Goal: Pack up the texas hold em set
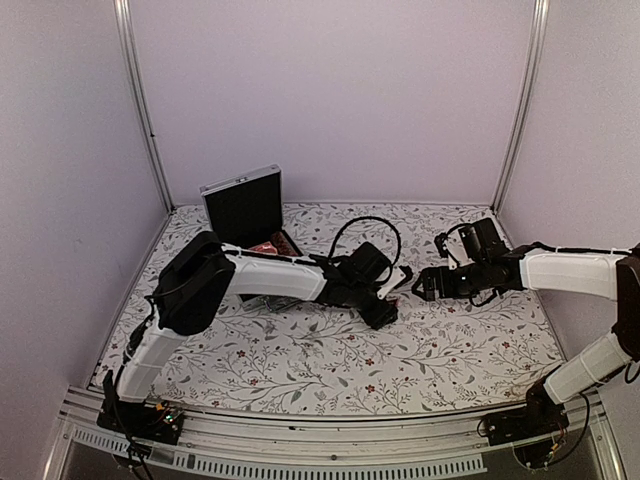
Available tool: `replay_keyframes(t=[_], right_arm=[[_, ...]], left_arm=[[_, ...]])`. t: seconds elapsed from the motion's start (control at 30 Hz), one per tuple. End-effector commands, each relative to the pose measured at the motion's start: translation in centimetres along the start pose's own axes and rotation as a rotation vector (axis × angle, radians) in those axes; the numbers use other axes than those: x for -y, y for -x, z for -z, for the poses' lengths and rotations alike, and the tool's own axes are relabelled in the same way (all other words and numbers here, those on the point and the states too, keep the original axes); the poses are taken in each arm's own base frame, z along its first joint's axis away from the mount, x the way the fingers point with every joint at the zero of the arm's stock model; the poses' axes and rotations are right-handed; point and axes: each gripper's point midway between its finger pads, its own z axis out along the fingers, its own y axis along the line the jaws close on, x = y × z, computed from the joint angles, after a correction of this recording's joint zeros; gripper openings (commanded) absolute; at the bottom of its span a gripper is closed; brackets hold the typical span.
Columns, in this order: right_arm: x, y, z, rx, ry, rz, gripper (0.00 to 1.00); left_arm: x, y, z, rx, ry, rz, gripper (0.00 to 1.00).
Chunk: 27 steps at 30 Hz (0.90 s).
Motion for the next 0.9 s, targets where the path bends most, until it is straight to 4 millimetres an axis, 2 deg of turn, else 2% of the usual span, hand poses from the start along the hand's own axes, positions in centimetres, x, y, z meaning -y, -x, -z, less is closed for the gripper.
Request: replay_keyframes(t=[0.0,0.4,0.87], right_arm=[[-0.3,1.0,-0.2,0.018,0.015,0.001,0.99],[-0.4,0.9,-0.4,0.013,0.021,-0.001,0.99],[-0.5,0.9,-0.7,0.010,0.027,0.000,0.99]], left_arm=[[0.9,-0.7,1.7,-0.015,-0.002,-0.011,0.60],[-0.5,-2.2,4.5,-0.023,0.055,0.014,0.60],[-0.8,-1.1,7.5,0.016,0.057,0.020,0.59]])
